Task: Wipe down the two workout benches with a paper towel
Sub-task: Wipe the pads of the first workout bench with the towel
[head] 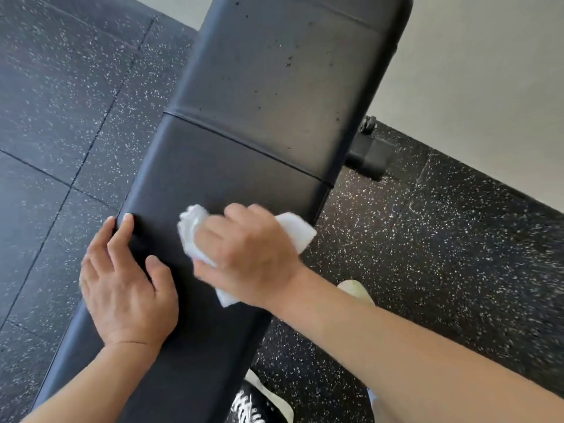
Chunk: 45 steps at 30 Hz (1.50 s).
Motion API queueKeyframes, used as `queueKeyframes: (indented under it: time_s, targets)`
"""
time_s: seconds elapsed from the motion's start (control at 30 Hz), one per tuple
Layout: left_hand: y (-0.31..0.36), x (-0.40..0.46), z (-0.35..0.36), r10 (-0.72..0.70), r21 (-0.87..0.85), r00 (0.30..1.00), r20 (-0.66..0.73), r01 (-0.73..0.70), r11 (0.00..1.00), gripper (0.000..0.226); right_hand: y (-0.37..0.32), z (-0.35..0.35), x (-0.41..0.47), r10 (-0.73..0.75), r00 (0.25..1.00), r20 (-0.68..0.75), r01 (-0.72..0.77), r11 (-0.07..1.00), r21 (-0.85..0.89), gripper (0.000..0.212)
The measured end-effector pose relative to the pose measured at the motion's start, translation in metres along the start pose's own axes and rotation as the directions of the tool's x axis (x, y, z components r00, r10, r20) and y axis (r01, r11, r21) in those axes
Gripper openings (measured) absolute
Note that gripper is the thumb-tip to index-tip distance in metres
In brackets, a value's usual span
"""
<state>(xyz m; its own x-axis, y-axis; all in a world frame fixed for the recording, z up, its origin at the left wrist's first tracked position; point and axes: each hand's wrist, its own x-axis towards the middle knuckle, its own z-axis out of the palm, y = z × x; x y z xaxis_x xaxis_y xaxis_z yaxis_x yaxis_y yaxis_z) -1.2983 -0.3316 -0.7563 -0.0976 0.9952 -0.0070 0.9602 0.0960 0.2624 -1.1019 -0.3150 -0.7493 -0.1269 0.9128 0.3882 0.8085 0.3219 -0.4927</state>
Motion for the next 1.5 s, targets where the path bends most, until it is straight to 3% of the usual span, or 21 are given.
queueKeyframes:
  time_s: [0.13,0.27,0.43,0.77,0.97,1.03,1.13,1.27,1.4,1.5]
  targets:
    - [0.004,0.0,0.0,-0.037,-0.001,0.999,0.005,0.037,0.999,0.067,-0.009,0.005,-0.002,-0.08,0.995,0.066,0.077,0.996,0.046,0.009]
    - [0.005,0.0,-0.003,-0.034,-0.013,0.999,-0.009,0.034,0.999,0.067,0.026,-0.016,0.007,-0.213,0.97,0.119,0.207,0.977,0.058,0.014]
    - [0.004,0.003,-0.005,-0.022,-0.022,0.999,0.023,0.022,1.0,0.066,0.066,-0.032,0.043,-0.055,0.992,0.117,0.061,0.997,-0.054,0.016]
    - [-0.003,0.008,-0.015,-0.007,-0.083,0.995,0.101,0.015,0.996,0.064,0.025,0.027,0.137,0.036,0.977,0.209,0.013,0.973,-0.231,0.024]
    - [-0.014,0.015,-0.031,0.012,-0.152,0.978,0.208,0.021,0.988,0.063,0.003,0.068,0.183,0.179,0.866,0.467,-0.01,0.94,-0.341,0.027]
    - [-0.03,0.02,-0.037,-0.044,-0.189,0.96,0.275,0.099,0.977,0.062,-0.016,0.078,0.184,0.189,0.82,0.541,0.025,0.931,-0.363,0.029]
    - [-0.067,0.018,-0.046,-0.171,-0.16,0.889,0.424,0.26,0.952,0.048,-0.062,0.093,0.165,0.113,0.75,0.652,0.132,0.94,-0.315,0.034]
    - [-0.115,-0.01,-0.055,-0.261,-0.092,0.842,0.471,0.342,0.935,0.04,-0.132,0.12,0.124,-0.006,0.627,0.779,0.246,0.95,-0.191,0.031]
    - [-0.129,-0.025,-0.059,-0.285,-0.117,0.851,0.442,0.37,0.922,0.041,-0.17,0.123,0.091,-0.13,0.639,0.759,0.265,0.962,-0.059,0.042]
    - [-0.127,-0.021,-0.058,-0.268,-0.103,0.867,0.42,0.339,0.935,0.039,-0.144,0.108,0.105,-0.168,0.686,0.708,0.288,0.956,-0.053,0.046]
